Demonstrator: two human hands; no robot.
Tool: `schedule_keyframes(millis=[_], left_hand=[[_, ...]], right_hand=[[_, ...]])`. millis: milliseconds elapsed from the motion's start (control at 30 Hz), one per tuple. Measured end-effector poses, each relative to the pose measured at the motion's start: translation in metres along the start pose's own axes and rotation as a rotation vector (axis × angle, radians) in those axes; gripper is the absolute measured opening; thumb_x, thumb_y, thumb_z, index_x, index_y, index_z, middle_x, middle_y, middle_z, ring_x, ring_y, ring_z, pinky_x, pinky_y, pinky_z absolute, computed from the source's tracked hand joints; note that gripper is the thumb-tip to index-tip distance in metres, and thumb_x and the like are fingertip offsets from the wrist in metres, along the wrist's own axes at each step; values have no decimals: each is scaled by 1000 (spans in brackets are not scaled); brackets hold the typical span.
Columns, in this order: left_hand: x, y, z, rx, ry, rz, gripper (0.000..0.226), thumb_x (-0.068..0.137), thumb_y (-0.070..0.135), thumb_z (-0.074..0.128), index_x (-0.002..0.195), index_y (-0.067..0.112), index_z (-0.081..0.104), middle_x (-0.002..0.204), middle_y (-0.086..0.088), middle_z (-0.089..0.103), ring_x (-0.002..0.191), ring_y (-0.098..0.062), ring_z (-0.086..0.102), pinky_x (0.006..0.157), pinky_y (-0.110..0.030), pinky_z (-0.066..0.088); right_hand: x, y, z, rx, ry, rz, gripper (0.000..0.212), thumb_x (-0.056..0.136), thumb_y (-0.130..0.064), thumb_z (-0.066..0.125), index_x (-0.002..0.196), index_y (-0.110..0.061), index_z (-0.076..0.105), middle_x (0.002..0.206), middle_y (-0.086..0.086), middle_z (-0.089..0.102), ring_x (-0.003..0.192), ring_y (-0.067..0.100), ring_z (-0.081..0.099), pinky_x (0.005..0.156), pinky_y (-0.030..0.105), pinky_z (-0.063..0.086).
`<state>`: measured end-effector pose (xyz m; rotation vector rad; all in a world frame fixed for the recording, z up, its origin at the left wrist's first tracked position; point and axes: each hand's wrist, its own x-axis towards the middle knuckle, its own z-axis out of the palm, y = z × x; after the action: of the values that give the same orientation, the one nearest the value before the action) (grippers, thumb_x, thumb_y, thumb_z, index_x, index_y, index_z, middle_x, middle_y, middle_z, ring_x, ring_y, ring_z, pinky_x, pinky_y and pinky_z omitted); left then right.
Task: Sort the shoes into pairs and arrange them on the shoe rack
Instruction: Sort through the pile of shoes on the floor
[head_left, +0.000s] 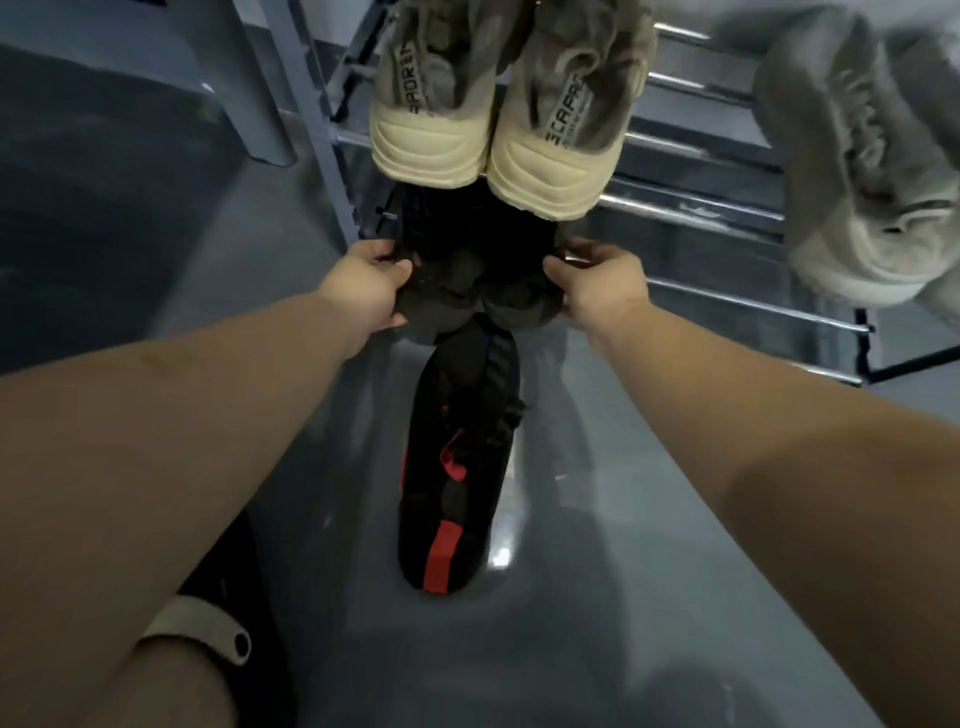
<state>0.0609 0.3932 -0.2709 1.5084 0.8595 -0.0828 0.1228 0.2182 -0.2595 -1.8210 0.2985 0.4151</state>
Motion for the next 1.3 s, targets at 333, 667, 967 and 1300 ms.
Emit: schedule_keyframes(millis=[333,667,967,1300], left_hand=[[0,-44,8,676,113,340,75,74,42,75,136,15,43,134,-12,39,128,-24,38,112,-31,29],[22,-40,3,664,170,341,75,82,43,66,145,27,29,142,-3,47,132,-23,43,107,-35,36],[-30,-94,10,678,210,197,65,87,46,57,138,9,41,138,-13,46,129,-28,42,109,-37,33],[-117,-124,31,139,75,-136,34,92,28,57,121,10,62,116,-8,67,98,-21,64,83,-29,52]], right_hand=[[-5,28,-8,-419,-198,-169,97,73,-24,81,150,-20,22,141,-6,48,129,13,46,97,17,36],[13,49,9,-539,-139,-168,96,76,-32,76,152,-28,17,139,1,53,129,23,48,107,36,39],[-39,71,-6,-610,-43,-155,90,81,-41,69,151,-22,16,153,4,31,140,25,29,113,38,30],[-140,139,9,-124,-155,241,28,92,-29,57,117,-18,63,108,4,69,102,24,64,91,37,52]])
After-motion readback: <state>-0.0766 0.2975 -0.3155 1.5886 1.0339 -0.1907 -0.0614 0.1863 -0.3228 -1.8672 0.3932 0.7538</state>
